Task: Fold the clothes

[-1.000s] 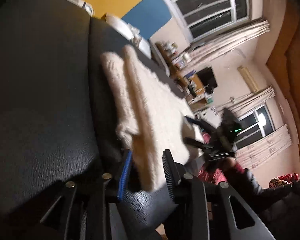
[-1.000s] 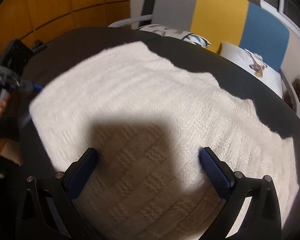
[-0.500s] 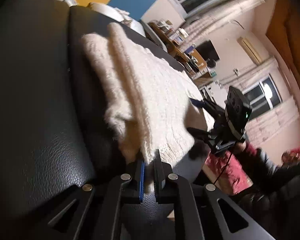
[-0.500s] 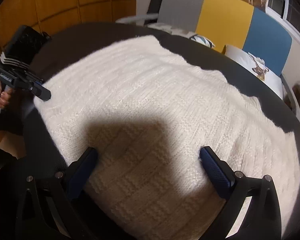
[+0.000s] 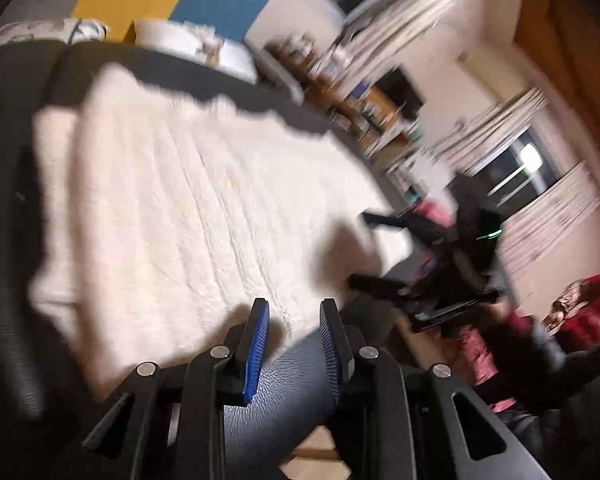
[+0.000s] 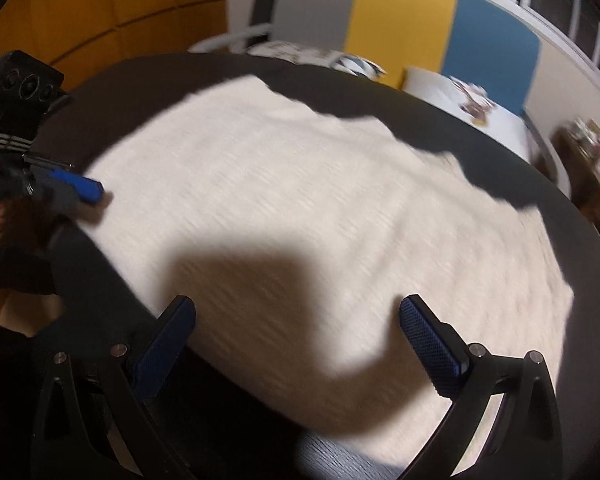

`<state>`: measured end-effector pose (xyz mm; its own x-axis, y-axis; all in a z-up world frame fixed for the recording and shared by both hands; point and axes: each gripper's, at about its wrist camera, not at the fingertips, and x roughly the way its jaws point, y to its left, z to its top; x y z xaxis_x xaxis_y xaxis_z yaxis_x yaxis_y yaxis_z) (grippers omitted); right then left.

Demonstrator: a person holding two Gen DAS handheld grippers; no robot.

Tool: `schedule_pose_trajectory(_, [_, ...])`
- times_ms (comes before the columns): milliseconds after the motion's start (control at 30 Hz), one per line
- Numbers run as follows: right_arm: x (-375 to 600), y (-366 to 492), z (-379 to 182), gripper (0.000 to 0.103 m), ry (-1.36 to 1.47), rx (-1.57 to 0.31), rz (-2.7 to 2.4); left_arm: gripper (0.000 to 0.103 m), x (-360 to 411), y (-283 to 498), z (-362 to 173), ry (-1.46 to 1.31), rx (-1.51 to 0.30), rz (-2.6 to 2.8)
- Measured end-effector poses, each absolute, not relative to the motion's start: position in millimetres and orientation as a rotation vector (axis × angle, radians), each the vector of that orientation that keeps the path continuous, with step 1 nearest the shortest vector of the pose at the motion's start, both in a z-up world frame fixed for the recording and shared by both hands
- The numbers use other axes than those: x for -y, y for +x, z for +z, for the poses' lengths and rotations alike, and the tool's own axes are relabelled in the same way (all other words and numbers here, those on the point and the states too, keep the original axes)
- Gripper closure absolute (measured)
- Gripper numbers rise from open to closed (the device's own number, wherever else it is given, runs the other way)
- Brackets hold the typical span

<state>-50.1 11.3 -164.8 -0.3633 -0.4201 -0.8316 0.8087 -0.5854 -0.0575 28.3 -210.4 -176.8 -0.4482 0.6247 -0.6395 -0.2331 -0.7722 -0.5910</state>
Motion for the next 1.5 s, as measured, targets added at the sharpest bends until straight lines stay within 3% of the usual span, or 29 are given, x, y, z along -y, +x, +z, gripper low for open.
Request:
schedule_pose_trajectory(100, [-24, -50, -184, 0.0, 1.106, -0.627, -2.007, 0.084, 199, 37, -182, -1.24, 0.519, 2.258])
schedule_pose_trajectory(200, [-42, -52, -194, 0.0, 1.054, -0.521, -2.02, 0.089, 204, 42, -182, -1.233, 0.535, 2.281])
schedule_pose_trajectory(433, [-36, -52, -161, 0.0, 1.003, -0.48, -1.979, 0.074, 288, 25, -155, -1.136, 0.734, 2.425])
schedule_pose_trajectory(667, [-10, -86, -136, 0.0, 0.958, -0.313, -1.997, 0.073, 348, -15, -156, -1.156, 0.915, 2.438])
schedule_pose_trajectory(1000, [10, -119, -142, 0.0, 0.988, -0.314, -2.034, 0.073, 329, -59, -188, -1.254, 0.936, 2.274])
schedule_pose_trajectory(1067, [13, -121, -144, 0.0, 0.989, -0.33, -2.039, 0.085, 316, -61, -179, -1.229, 0.861, 2.309])
schedule_pose_trajectory(1100, [15, -122, -144, 0.0, 0.989, -0.34, -2.043, 0.097, 313, -58, -174, -1.214, 0.825, 2.334])
schedule_pose_trajectory(1200, [20, -127, -156, 0.0, 1.022, -0.438, -2.077, 0.098, 314, -41, -166, -1.221, 0.758, 2.448])
schedule_pose_trajectory(1300, [18, -132, -179, 0.0, 1.086, -0.473, -2.076, 0.098, 315, -36, -184, -1.31, 0.778, 2.478])
schedule_pose_trajectory(1400, [7, -129, -182, 0.0, 1.015, -0.368, -2.1, 0.096, 314, -30, -180, -1.291, 0.818, 2.483])
schedule_pose_trajectory(1500, [6, -128, -181, 0.0, 1.011, -0.365, -2.098, 0.081, 317, -31, -173, -1.294, 0.861, 2.466])
